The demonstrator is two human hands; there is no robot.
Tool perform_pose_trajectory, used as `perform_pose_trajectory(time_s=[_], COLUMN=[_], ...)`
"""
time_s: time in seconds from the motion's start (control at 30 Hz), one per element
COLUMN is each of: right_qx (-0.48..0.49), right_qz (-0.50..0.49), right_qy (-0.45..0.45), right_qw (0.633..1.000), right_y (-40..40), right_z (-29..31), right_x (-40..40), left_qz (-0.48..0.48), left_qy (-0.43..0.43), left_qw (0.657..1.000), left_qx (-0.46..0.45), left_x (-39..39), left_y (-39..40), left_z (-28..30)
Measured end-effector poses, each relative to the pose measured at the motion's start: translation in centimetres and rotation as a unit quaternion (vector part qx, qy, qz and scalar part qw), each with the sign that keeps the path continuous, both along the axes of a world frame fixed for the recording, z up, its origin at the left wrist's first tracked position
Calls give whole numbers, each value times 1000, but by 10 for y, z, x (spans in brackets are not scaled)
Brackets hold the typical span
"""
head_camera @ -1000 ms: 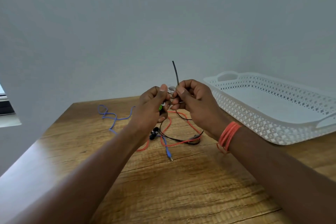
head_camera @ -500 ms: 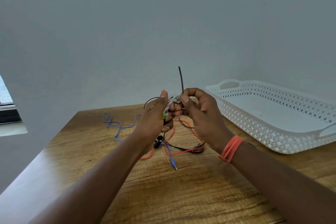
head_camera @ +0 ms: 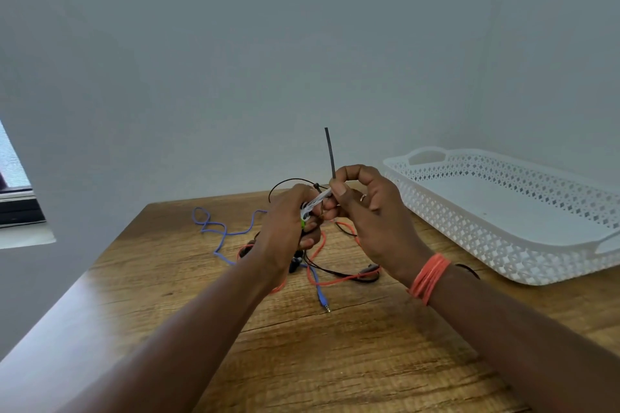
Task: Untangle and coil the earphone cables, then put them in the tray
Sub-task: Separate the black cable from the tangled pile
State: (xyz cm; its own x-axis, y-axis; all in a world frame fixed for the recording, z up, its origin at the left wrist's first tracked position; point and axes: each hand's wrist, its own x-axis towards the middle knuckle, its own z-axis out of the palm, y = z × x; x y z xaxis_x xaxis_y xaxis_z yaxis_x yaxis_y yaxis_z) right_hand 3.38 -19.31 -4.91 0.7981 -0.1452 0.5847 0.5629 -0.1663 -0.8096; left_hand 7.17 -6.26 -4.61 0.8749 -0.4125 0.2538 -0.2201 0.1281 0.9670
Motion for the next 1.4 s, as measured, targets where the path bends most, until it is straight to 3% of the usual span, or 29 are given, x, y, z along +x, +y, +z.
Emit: perform_pose_trajectory(time_s=[0.3, 0.73, 0.93, 1.1, 1.4], right_qx=[-10, -67, -31, -8, 96], right_qz=[4, -89, 9, 27, 36], right_qy=[-2, 17, 14, 24, 132], right_qw=[1000, 994, 999, 999, 986], right_y=[4, 2, 2, 3, 3], right_z=[0, 0, 6, 7, 12], right_x=[-1, -2, -8, -10, -15], left_qz=[-26, 124, 145, 131, 139], left_qy=[107, 42, 60, 49, 59], left_qw=[992, 991, 987, 990, 988], left_qx=[-62, -29, -23, -9, -24], left_x=[2, 1, 7, 8, 9], left_y=[-1, -6, 2, 0, -1], left_z=[1, 1, 5, 1, -5])
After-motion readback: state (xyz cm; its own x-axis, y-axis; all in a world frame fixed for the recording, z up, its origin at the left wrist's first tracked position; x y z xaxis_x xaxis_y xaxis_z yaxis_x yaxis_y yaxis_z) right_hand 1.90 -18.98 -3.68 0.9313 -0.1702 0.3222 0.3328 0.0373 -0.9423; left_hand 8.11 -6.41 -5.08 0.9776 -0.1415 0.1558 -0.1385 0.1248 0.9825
